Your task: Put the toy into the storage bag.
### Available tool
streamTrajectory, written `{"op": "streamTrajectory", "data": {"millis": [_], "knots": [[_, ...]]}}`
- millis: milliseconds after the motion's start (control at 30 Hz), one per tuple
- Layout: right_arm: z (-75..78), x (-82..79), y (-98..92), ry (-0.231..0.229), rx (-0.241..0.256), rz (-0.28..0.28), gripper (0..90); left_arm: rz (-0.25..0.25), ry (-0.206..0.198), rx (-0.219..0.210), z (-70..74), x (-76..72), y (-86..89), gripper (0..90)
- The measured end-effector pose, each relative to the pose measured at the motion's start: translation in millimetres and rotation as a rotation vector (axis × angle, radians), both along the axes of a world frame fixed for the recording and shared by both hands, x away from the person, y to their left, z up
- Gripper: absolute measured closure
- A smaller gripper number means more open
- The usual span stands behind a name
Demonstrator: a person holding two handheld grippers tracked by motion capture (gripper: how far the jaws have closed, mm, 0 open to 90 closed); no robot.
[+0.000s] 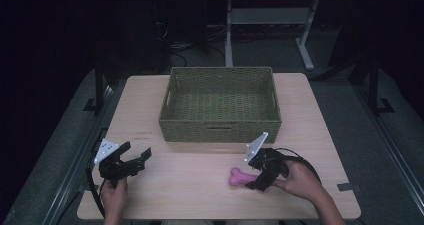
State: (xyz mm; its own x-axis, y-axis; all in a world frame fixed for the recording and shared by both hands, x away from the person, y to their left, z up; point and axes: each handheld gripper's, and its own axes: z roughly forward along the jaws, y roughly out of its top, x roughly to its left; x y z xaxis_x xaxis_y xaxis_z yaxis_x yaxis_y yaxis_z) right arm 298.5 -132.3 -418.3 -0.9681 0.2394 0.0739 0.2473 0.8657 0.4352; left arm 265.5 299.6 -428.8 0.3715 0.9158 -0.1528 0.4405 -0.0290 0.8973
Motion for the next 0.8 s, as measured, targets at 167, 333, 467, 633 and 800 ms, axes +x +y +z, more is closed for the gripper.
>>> {"op": "streamTrajectory", "data": {"millis": [167,333,467,633,800], "knots": [[-4.6,1.9,2.3,0.011,-0.03,-0.004,30.0,0.0,0.001,0.0,-0.1,-0.1,-0.2,12.8],[-8.3,3.3,4.0,0.019,-0.053,-0.006,32.3,0.001,0.001,-0.001,0.0,-0.1,0.1,12.8],[-10.7,3.7,5.7,0.025,-0.065,-0.001,36.2,0.001,0.001,0.0,-0.1,-0.2,0.2,12.8],[-12.7,3.7,7.8,0.027,-0.079,0.003,39.4,0.0,0.001,0.001,0.0,-0.2,0.0,12.9],[-15.0,3.1,9.1,0.027,-0.09,0.008,42.7,0.001,0.0,-0.001,0.0,-0.3,0.5,12.8]]}}
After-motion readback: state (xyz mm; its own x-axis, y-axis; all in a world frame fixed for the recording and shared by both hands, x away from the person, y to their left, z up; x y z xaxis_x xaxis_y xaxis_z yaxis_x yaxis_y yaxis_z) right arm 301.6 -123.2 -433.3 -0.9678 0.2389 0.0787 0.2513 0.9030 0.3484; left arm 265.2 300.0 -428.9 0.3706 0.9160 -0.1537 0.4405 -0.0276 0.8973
